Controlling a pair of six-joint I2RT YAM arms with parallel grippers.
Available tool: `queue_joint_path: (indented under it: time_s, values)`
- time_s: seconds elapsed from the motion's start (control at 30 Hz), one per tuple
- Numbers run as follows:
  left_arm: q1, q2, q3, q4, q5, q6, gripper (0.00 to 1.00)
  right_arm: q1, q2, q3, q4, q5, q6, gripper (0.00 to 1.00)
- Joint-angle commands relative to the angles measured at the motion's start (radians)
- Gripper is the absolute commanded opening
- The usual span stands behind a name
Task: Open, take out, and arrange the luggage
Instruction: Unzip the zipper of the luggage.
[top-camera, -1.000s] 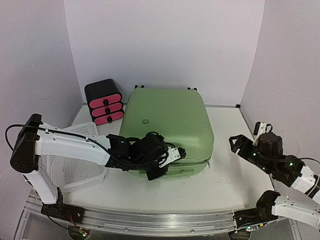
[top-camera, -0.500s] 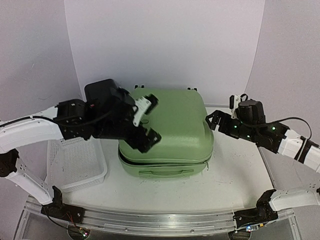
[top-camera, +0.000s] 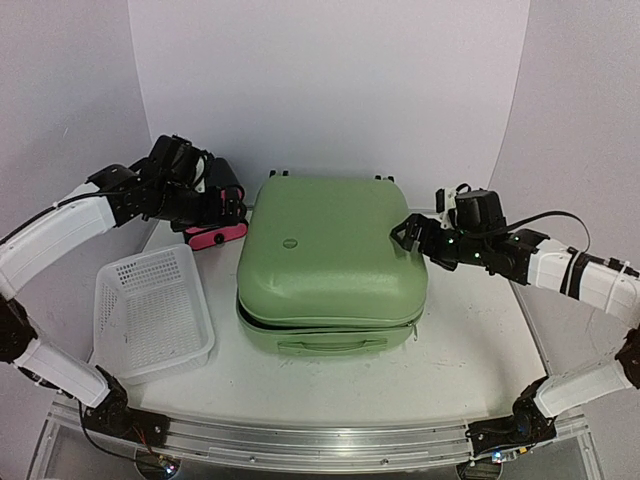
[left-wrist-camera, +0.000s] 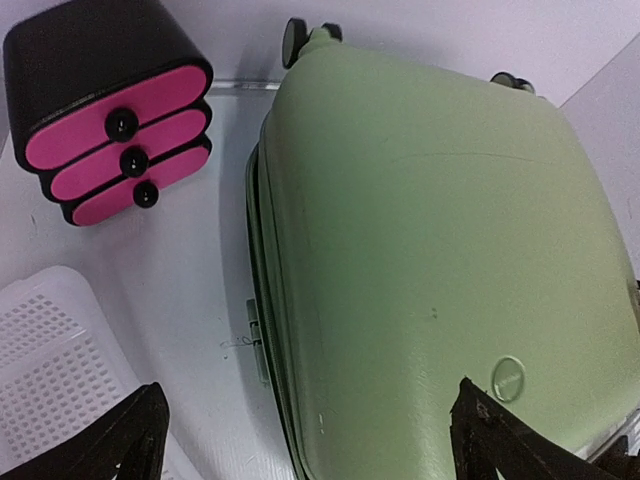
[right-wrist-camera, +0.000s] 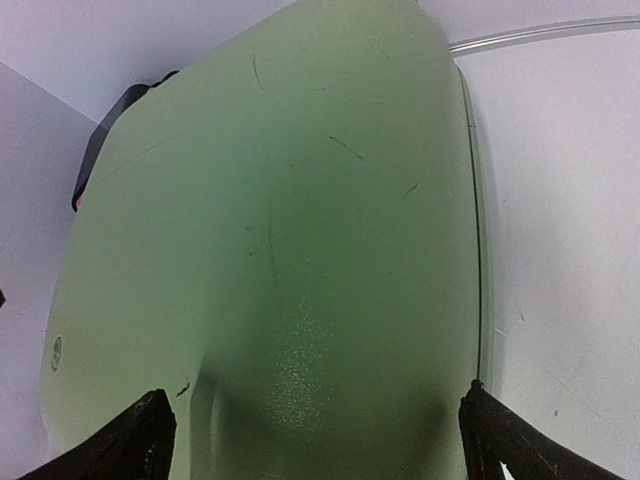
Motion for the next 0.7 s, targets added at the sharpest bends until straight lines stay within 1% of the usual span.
queue_joint_path:
  time_s: [0.0, 0.1, 0.17, 0.33, 0.43, 0.57, 0.67]
  values:
    - [0.076, 0.108, 0.045, 0.038, 0.177, -0.057, 0.99, 0.000, 0.014, 0.038, 0.063, -0.079, -0.008, 0.98]
    - [0.129, 0.189, 0.069, 0.065, 0.295, -0.077, 0.99, 0.000, 0.028, 0.035, 0.063, -0.116, -0.009, 0.98]
    - [0.142, 0.231, 0.081, 0.097, 0.339, -0.077, 0.99, 0.000, 0.026, 0.025, 0.063, -0.131, -0.009, 0.98]
    - [0.146, 0.293, 0.087, 0.194, 0.419, -0.054, 0.99, 0.000, 0.004, -0.005, 0.066, -0.169, -0.008, 0.97]
    - [0.146, 0.333, 0.097, 0.241, 0.499, -0.039, 0.99, 0.002, -0.007, -0.014, 0.066, -0.216, -0.011, 0.95]
    - [0.146, 0.410, 0.122, 0.285, 0.624, -0.052, 0.97, 0.012, -0.038, -0.038, 0.066, -0.261, -0.001, 0.92]
    - [0.145, 0.452, 0.138, 0.318, 0.690, -0.072, 0.96, 0.033, -0.067, -0.055, 0.063, -0.280, 0.017, 0.91]
